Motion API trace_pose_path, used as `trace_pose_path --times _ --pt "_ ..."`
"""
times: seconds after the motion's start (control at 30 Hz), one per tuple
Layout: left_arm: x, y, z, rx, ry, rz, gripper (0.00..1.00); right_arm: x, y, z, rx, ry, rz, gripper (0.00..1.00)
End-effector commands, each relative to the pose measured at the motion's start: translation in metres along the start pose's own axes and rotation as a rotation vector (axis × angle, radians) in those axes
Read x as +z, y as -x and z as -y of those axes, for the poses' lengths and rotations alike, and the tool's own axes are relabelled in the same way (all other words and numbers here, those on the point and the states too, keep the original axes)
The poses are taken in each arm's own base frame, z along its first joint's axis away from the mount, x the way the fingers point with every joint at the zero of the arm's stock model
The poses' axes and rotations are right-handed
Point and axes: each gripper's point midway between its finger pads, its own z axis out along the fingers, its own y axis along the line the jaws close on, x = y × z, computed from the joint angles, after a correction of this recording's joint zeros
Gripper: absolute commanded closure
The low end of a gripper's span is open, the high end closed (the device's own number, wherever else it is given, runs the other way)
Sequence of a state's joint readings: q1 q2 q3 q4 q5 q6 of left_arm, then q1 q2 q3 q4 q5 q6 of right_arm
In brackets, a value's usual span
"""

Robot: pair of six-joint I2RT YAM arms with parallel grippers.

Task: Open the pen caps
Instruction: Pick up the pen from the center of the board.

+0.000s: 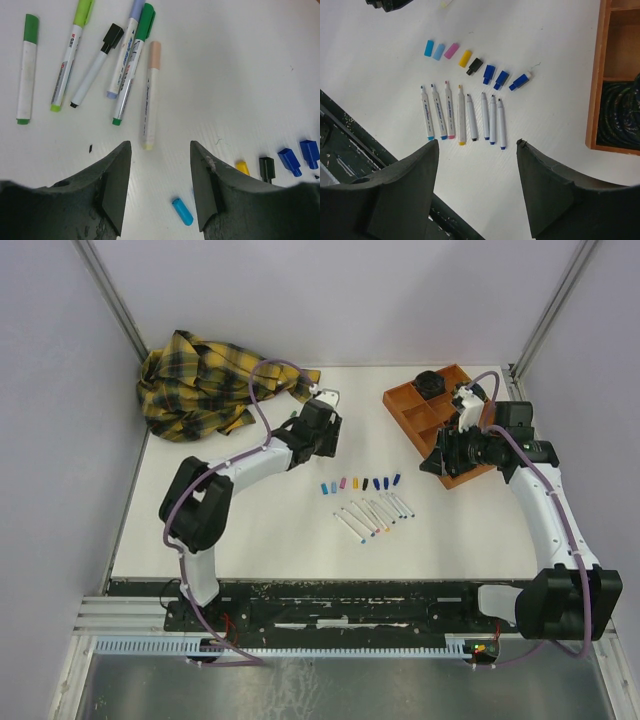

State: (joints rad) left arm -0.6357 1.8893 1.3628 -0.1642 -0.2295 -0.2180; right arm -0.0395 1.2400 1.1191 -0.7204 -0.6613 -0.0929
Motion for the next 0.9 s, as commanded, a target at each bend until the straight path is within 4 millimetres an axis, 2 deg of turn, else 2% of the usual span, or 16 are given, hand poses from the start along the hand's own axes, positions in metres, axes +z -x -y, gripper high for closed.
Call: trace_pose_path --times 0.0,0.13,0.43,0.87 --pt "0.012 0.012 -0.002 0.053 -0.031 0.001 0.44 -0.003 0.009 -0.009 -0.04 0.052 0.025 0.29" --pt "0.025 0.008 -0.012 0.055 -0.027 -0.037 0.5 -0.002 0.009 -0.009 -0.037 0.055 0.022 0.28" --pt "0.053 -0.005 -0.016 0.07 -0.043 -0.111 0.56 -0.002 0.009 -0.009 -0.036 0.059 0.022 0.28" --pt "0.072 -0.018 -0.017 0.067 -0.061 -0.164 0.63 -0.002 0.009 -0.011 -0.031 0.07 0.021 0.28"
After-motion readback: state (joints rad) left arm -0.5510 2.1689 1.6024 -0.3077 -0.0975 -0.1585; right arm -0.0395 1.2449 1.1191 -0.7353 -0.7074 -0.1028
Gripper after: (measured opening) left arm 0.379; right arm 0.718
